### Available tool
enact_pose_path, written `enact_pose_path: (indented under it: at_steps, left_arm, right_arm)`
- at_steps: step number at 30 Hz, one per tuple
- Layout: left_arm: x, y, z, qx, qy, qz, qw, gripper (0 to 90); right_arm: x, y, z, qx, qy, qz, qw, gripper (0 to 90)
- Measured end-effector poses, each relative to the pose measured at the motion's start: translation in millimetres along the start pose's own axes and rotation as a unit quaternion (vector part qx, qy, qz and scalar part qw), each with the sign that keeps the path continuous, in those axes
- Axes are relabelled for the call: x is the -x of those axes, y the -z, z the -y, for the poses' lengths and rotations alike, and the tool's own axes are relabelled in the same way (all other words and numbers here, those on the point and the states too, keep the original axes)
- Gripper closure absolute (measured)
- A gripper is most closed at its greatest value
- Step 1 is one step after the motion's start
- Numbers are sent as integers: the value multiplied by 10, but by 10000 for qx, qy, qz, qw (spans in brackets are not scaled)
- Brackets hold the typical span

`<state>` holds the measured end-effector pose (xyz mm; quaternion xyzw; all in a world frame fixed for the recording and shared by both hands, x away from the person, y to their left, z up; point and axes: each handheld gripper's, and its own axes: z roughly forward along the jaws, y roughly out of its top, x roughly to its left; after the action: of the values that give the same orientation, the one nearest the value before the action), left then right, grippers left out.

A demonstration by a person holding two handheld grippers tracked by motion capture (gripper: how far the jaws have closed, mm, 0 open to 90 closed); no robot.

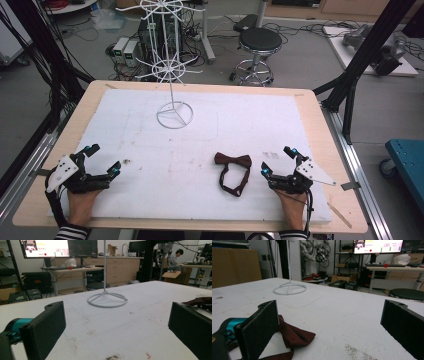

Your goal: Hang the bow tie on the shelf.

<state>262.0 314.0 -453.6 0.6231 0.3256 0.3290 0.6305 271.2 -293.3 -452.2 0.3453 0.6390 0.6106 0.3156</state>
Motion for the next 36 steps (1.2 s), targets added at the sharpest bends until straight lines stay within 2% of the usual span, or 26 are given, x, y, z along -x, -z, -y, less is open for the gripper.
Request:
enact_pose_path:
  at_steps: [6,12,20,30,33,36]
  left_arm:
    - [5,1,2,21,7,-8,10000,17]
    - [2,2,2,24,-4,-12,10000,17]
    - [-2,3,1,13,0,-8,10000,17]
    - [2,7,2,35,-11,-9,10000,17]
    - [1,7,2,40,-3,-10,10000,17]
    - [3,6,2,42,-6,-15,10000,17]
  right_arm:
    - [6,5,0,0,-66,-11,10000,10]
    - [-8,2,-2,4,10,33,10000,10]
    - [-3,4,-3,13,-15,29,10000,10]
    - [36,46,-37,66,-167,51,9998,11]
    - [50,46,-93,-76,-127,4,9999,10]
    - [69,8,-184,-268,-56,-162,9995,11]
